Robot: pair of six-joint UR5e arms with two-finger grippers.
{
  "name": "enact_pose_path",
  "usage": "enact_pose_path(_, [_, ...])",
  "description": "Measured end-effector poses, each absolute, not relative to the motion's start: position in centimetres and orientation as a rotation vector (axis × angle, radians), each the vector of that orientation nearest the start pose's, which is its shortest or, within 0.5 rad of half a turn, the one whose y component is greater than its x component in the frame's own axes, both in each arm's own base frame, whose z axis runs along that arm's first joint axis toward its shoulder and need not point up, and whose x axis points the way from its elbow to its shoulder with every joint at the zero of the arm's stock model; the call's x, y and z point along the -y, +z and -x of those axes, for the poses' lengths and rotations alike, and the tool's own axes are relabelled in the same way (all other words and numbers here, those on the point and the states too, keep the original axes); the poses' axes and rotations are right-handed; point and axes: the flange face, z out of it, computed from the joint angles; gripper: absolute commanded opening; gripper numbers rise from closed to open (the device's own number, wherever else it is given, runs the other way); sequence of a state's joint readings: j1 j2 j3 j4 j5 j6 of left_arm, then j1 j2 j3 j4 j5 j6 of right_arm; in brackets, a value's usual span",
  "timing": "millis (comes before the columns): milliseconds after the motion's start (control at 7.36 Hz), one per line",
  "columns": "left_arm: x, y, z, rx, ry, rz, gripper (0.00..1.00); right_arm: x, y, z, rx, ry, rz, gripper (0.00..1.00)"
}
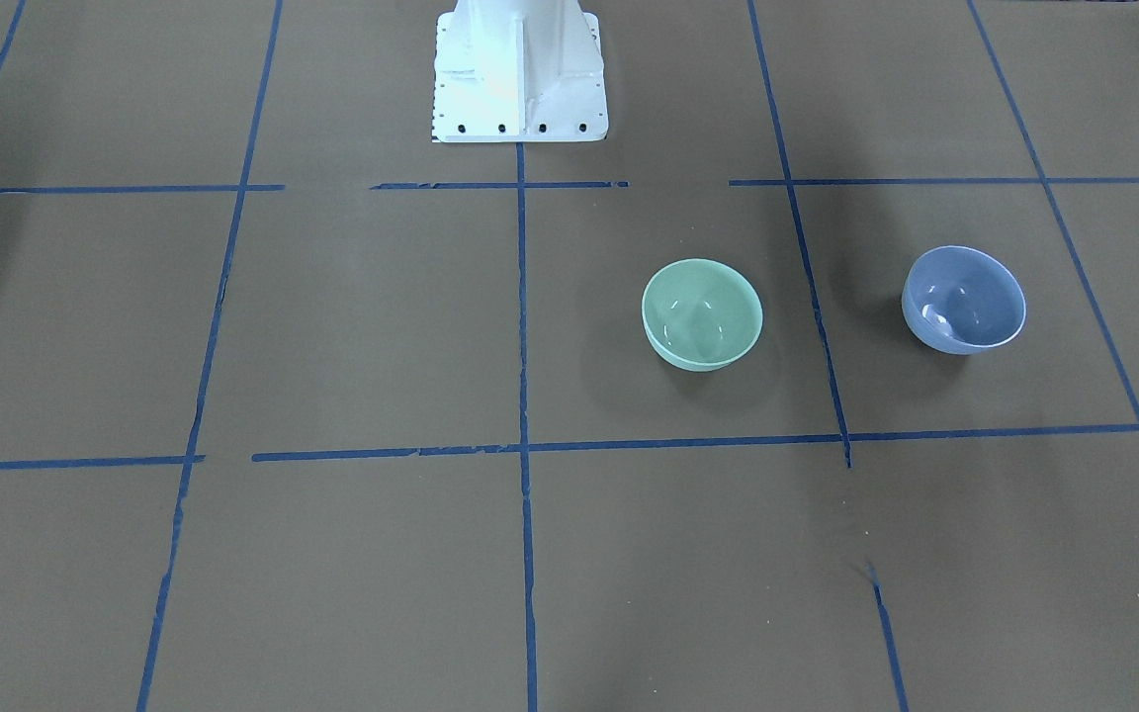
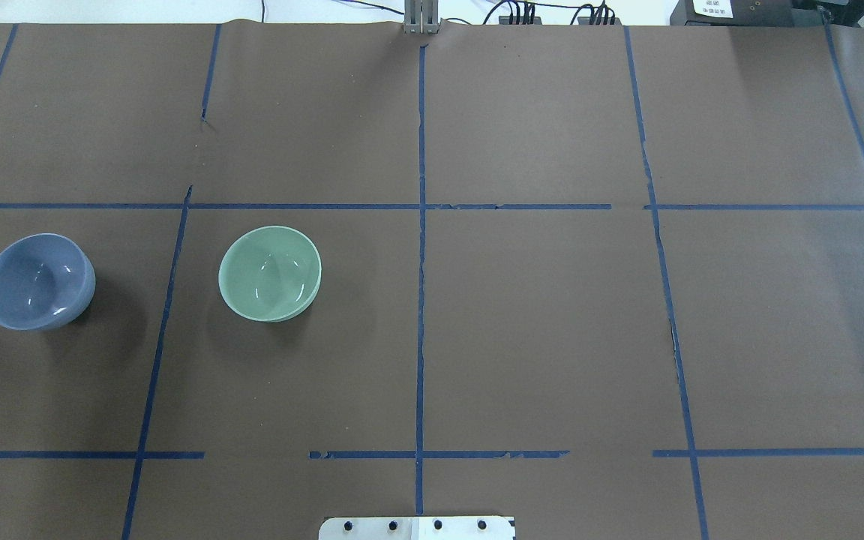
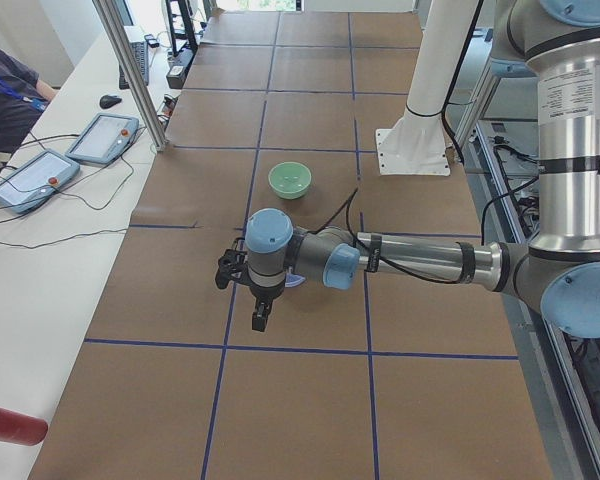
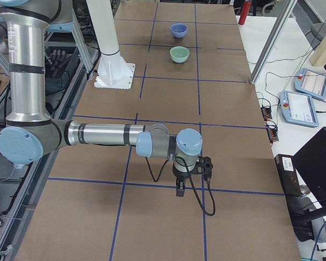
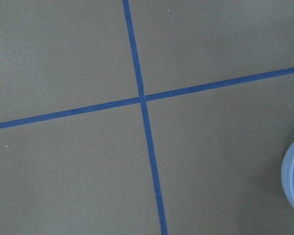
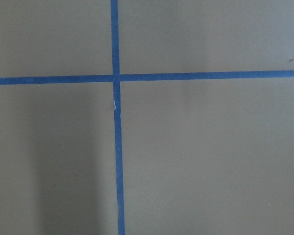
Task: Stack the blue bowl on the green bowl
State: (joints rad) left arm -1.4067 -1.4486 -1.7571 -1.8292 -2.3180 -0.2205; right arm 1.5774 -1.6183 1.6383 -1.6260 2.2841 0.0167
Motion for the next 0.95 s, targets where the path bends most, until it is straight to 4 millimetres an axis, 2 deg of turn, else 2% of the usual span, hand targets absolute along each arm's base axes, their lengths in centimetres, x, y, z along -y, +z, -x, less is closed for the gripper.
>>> enact_pose_path(407, [45.5,58.6,-10.9,-0.823,-0.054,-0.105,0.99,46.8,65.8,-7.1,0.713,0.034,0.037,1.0])
enact_pose_path(543, [45.0,58.5,-13.4,-0.834,-0.08,-0.085,0.95,46.8,65.8,-7.1,0.713,0.034,0.037,1.0])
enact_pose_path(679, [44.6,58.4,-15.3,-0.836,-0.095,-0.068,0.74,46.8,65.8,-7.1,0.713,0.034,0.037,1.0])
enact_pose_path(815, [44.3,58.5,-16.6,-0.833,-0.102,-0.055,0.44,46.8,65.8,-7.1,0.713,0.034,0.037,1.0])
enact_pose_path(951, [44.3,58.8,-17.3,-0.831,-0.106,-0.044,0.18,46.8,65.8,-7.1,0.713,0.034,0.037,1.0])
